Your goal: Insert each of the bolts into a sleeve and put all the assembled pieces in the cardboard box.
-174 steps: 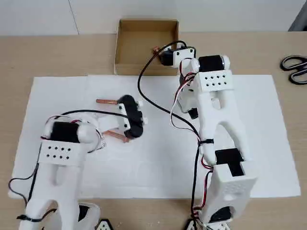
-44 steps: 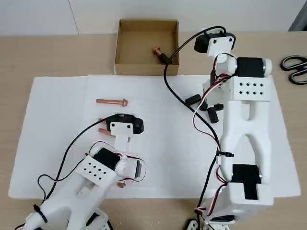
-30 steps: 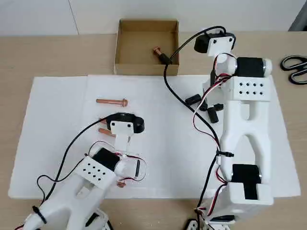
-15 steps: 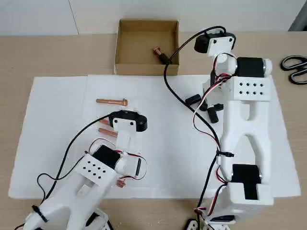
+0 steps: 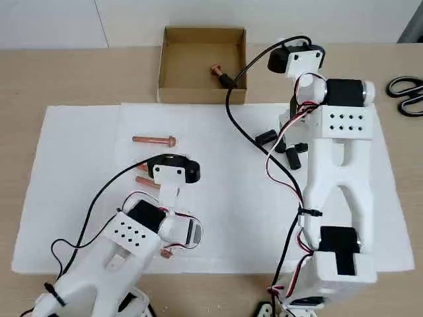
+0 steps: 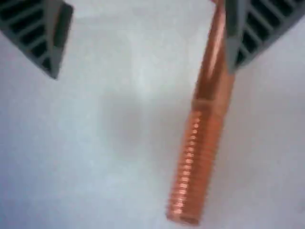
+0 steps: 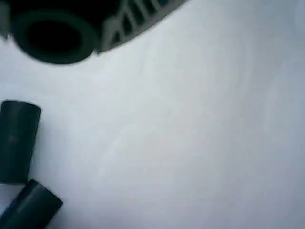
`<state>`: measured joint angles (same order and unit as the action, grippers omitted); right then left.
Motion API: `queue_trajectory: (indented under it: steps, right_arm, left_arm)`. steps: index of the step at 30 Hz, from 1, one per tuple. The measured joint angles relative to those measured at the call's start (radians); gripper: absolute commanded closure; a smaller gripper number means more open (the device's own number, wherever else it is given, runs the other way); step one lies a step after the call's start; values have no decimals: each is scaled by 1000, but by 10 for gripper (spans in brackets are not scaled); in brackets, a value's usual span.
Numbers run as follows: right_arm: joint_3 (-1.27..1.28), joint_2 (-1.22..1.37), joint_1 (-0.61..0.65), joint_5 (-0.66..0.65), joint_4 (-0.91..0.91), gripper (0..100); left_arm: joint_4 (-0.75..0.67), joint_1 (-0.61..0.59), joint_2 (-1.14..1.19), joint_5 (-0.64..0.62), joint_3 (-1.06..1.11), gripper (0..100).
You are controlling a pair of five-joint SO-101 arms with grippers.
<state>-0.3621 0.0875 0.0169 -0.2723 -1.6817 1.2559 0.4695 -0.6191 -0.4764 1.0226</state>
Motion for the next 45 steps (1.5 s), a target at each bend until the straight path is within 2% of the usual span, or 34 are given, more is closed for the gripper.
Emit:
queue_trajectory:
  steps: [15, 23, 38, 42, 45]
  right_arm:
    - [0, 0, 0, 0, 0, 995]
    - [0, 0, 0, 0, 0, 995]
    - [0, 0, 0, 0, 0, 995]
    - [0, 0, 0, 0, 0, 995]
    - [0, 0, 0, 0, 0, 995]
  left_arm:
    - [-89, 0, 0, -8, 58, 777]
    - [-89, 0, 0, -9, 60, 909]
    - [-186, 0, -2, -9, 147, 915]
    - [-187, 5, -2, -9, 147, 994]
    - [-190, 6, -2, -6, 144, 994]
